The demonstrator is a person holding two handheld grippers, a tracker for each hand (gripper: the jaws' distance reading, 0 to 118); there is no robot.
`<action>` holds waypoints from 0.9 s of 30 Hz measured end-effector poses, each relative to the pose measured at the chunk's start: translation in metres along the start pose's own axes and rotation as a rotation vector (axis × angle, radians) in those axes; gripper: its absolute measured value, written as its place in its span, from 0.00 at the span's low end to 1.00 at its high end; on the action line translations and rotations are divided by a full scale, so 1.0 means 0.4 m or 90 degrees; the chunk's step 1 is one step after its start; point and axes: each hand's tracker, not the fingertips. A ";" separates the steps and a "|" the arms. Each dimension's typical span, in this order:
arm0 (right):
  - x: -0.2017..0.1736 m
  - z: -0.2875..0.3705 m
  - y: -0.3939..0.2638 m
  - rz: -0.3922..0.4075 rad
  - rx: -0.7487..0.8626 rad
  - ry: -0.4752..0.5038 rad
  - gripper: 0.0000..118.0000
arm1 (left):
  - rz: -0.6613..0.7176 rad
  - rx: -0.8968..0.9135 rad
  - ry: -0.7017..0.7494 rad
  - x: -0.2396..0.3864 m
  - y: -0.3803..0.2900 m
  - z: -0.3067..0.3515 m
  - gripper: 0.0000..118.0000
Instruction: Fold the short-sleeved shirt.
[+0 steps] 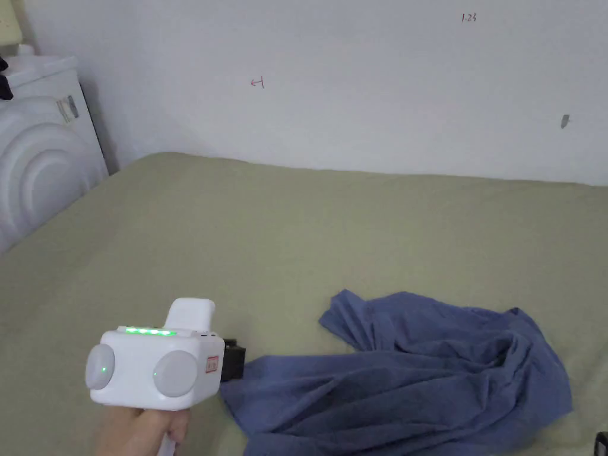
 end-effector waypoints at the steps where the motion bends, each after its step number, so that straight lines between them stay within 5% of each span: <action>1: 0.002 -0.015 -0.005 0.003 -0.009 -0.003 0.02 | 0.006 -0.046 -0.003 0.000 0.004 -0.053 1.00; 8: 0.015 -0.081 -0.027 0.008 -0.048 -0.014 0.02 | -0.035 -0.140 0.044 0.019 0.005 -0.287 1.00; 12: 0.025 -0.088 -0.031 -0.010 -0.060 -0.012 0.02 | -0.035 -0.128 0.056 0.068 -0.030 -0.237 0.98; 14: 0.032 -0.088 -0.036 -0.010 -0.063 -0.016 0.02 | -0.010 -0.117 0.013 0.050 -0.020 -0.223 0.80; 17: 0.051 -0.087 -0.040 -0.016 -0.068 -0.024 0.02 | -0.020 -0.104 0.004 0.057 -0.032 -0.176 0.12; 18: 0.059 -0.088 -0.037 -0.018 -0.069 -0.024 0.02 | -0.009 -0.102 0.006 0.056 -0.035 -0.169 0.03; 27: 0.145 -0.236 0.059 -0.005 -0.088 -0.044 0.02 | -0.029 -0.104 0.006 0.074 -0.051 -0.154 0.03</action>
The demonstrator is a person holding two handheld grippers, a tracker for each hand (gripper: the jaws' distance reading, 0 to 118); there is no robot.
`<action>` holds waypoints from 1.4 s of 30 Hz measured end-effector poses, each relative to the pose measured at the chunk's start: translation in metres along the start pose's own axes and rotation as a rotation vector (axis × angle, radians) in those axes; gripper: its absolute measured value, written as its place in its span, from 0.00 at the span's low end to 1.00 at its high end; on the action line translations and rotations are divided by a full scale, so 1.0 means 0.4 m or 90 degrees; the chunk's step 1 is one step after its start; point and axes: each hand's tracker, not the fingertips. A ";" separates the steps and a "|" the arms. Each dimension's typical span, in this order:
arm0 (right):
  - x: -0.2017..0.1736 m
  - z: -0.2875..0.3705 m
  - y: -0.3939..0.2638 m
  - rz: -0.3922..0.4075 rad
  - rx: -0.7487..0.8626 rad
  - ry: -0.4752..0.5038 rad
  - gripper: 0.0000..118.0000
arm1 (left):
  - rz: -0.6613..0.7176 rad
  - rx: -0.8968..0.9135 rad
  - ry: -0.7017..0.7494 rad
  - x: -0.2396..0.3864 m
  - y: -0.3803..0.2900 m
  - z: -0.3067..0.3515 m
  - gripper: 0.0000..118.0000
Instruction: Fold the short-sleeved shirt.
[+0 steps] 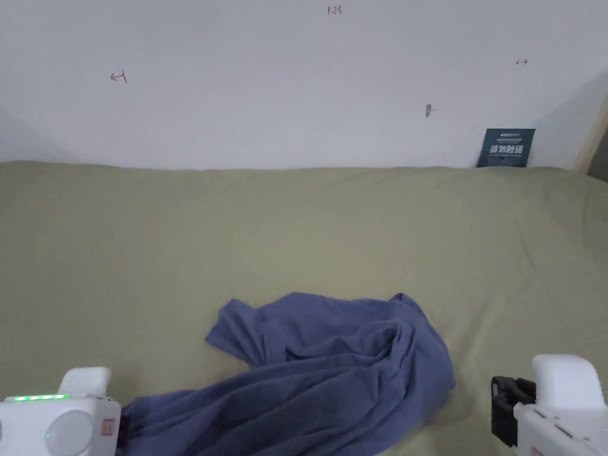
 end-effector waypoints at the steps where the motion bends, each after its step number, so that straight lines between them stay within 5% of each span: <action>1: 0.006 -0.036 0.025 0.006 -0.003 0.005 0.02 | 0.003 0.001 -0.001 0.000 -0.003 0.001 0.03; 5: 0.020 -0.209 0.116 -0.002 -0.060 0.038 0.04 | 0.003 0.004 -0.006 0.001 -0.005 0.006 0.03; 8: 0.019 -0.352 0.157 0.001 -0.137 0.060 0.98 | 0.002 0.007 -0.008 -0.003 -0.002 0.005 0.03; 10: 0.012 -0.440 0.146 0.000 -0.219 0.109 0.92 | 0.000 0.009 -0.009 -0.004 0.000 0.003 0.03; 14: -0.013 -0.545 0.130 0.016 -0.234 0.037 0.90 | 0.000 0.011 -0.009 -0.018 0.002 -0.022 0.03; 16: 0.002 -0.577 0.123 0.007 -0.260 0.026 0.59 | -0.001 0.013 -0.008 -0.024 0.003 -0.031 0.03; 18: 0.004 -0.580 0.114 -0.032 -0.275 0.081 0.09 | -0.001 0.013 -0.008 -0.034 0.006 -0.047 0.03; 21: -0.011 -0.530 0.132 0.006 -0.242 0.074 0.07 | 0.000 0.009 -0.012 -0.049 0.019 -0.039 0.03; 25: 0.023 -0.374 0.195 -0.012 -0.166 0.098 0.07 | 0.021 0.039 -0.010 -0.080 0.045 0.042 0.03; 34: 0.055 0.045 0.399 -0.016 -0.005 0.136 0.07 | 0.032 0.243 0.045 -0.113 0.156 0.498 0.03; 42: 0.101 0.282 0.553 0.009 0.098 0.083 0.07 | 0.028 0.360 0.046 -0.106 0.255 0.795 0.03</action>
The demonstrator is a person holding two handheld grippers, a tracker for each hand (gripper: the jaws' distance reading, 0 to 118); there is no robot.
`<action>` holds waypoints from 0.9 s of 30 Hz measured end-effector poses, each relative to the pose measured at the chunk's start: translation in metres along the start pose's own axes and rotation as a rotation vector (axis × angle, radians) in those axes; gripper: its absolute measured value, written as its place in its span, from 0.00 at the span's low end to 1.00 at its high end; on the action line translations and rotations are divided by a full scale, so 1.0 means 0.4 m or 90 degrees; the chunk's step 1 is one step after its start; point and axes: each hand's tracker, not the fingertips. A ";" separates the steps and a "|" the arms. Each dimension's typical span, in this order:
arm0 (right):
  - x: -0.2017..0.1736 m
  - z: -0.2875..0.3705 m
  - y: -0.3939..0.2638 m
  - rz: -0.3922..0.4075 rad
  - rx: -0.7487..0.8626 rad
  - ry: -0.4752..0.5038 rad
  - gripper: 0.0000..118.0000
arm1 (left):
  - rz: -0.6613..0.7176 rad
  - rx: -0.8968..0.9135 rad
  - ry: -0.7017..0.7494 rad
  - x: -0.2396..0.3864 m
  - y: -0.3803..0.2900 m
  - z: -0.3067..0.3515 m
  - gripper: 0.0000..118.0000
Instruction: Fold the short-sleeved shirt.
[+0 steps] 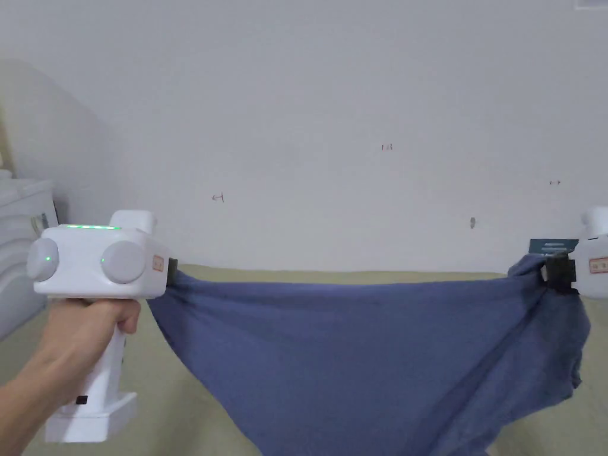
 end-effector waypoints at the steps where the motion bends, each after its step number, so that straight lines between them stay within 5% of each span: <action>1: 0.005 0.016 0.020 -0.002 0.005 -0.008 0.07 | 0.005 0.002 -0.008 0.002 0.024 0.015 0.03; 11: 0.014 0.031 0.121 -0.001 0.048 -0.054 0.07 | 0.009 0.053 -0.001 0.062 0.165 0.059 0.03; 27: -0.015 -0.263 0.305 0.012 0.054 -0.077 0.07 | -0.022 0.075 0.065 0.122 0.353 -0.176 0.03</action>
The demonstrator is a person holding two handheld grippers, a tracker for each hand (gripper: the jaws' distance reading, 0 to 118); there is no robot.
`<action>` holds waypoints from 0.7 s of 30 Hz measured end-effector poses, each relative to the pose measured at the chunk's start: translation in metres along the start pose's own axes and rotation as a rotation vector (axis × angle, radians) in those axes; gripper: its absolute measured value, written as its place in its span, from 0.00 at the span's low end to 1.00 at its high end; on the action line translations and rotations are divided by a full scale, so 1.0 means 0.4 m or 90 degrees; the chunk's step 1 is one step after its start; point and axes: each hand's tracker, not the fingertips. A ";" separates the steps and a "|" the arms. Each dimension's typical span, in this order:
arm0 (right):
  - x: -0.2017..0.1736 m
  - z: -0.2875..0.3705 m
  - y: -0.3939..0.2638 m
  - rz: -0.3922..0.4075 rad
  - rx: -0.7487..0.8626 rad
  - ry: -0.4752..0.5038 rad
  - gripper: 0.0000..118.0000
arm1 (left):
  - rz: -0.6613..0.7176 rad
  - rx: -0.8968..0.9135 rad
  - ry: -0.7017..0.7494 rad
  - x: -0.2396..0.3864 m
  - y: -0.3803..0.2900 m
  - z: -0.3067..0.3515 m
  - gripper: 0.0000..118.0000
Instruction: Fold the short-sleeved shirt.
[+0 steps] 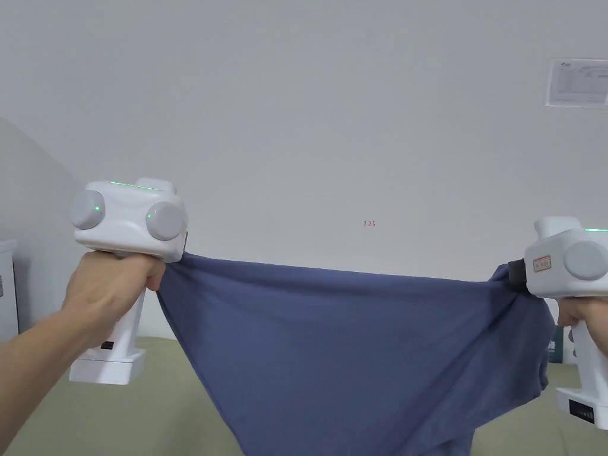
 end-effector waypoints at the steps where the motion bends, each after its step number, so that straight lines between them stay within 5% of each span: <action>1: -0.005 -0.029 0.011 0.003 -0.001 -0.001 0.07 | 0.005 0.003 0.001 0.008 0.008 -0.023 0.03; 13: -0.084 -0.319 0.027 0.034 0.000 -0.024 0.07 | 0.012 0.017 0.078 0.096 -0.016 -0.298 0.03; 21: -0.072 -0.459 -0.202 0.015 -0.064 -0.014 0.07 | -0.020 -0.065 0.050 0.135 -0.239 -0.416 0.03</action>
